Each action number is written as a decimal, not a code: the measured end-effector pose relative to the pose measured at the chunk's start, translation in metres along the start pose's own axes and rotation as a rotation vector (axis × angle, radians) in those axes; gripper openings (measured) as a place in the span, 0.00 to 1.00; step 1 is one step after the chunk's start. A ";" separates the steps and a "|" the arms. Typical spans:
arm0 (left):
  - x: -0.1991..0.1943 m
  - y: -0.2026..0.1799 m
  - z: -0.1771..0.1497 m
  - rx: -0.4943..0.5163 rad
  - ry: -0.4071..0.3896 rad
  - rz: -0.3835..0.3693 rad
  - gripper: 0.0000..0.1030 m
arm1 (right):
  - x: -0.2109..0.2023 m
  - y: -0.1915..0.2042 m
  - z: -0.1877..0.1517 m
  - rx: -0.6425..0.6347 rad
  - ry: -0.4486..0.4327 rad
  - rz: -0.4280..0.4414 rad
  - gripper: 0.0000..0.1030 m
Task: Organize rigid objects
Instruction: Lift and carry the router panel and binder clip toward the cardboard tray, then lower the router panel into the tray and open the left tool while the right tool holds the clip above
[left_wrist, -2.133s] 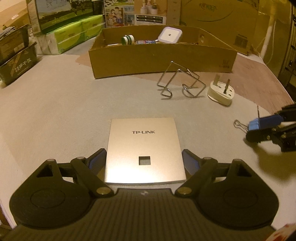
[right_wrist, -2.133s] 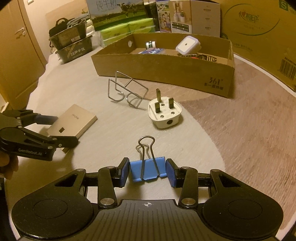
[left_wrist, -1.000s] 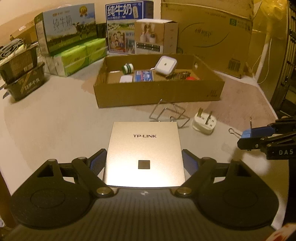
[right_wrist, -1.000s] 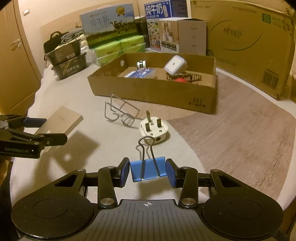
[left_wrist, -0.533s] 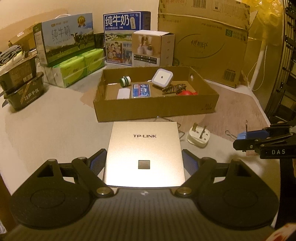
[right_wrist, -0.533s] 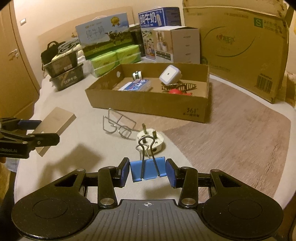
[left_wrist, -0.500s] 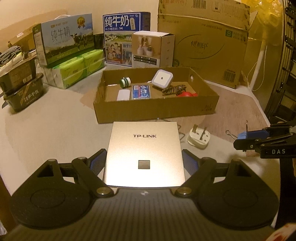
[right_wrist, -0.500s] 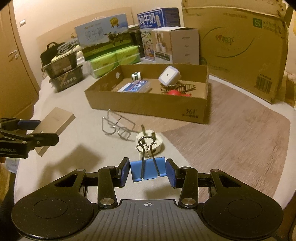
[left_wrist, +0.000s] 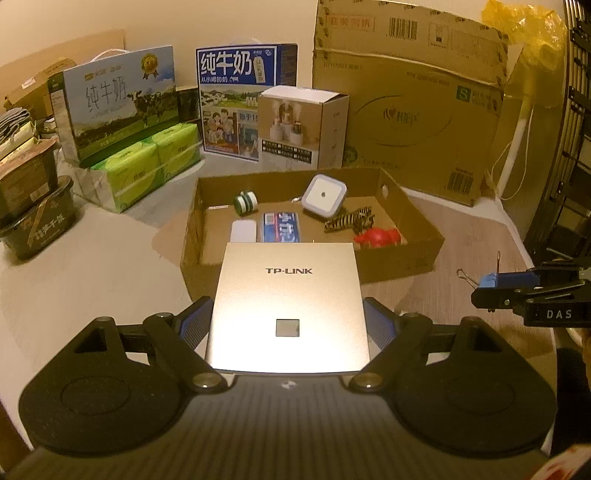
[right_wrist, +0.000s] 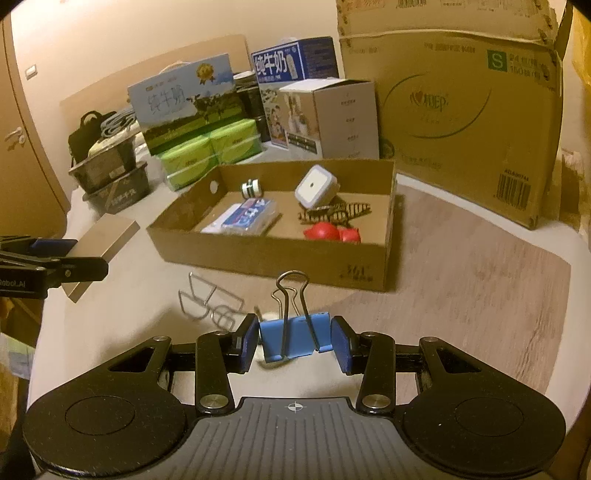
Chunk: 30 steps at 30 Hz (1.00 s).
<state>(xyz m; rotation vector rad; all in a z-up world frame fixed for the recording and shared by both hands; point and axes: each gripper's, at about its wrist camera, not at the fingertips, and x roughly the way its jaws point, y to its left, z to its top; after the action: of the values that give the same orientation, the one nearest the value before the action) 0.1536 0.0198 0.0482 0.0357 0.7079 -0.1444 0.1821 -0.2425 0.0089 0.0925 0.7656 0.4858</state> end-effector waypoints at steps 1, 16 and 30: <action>0.002 0.001 0.004 0.002 -0.003 -0.001 0.82 | 0.000 0.000 0.003 0.000 -0.003 0.001 0.42; 0.033 0.018 0.060 0.014 -0.031 -0.003 0.82 | 0.024 -0.007 0.074 -0.027 -0.045 0.024 0.41; 0.092 0.017 0.084 -0.006 0.006 -0.028 0.82 | 0.068 -0.024 0.110 -0.017 -0.037 0.003 0.42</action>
<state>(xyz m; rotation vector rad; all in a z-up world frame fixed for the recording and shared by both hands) 0.2799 0.0187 0.0520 0.0202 0.7152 -0.1686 0.3084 -0.2230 0.0385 0.0869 0.7248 0.4917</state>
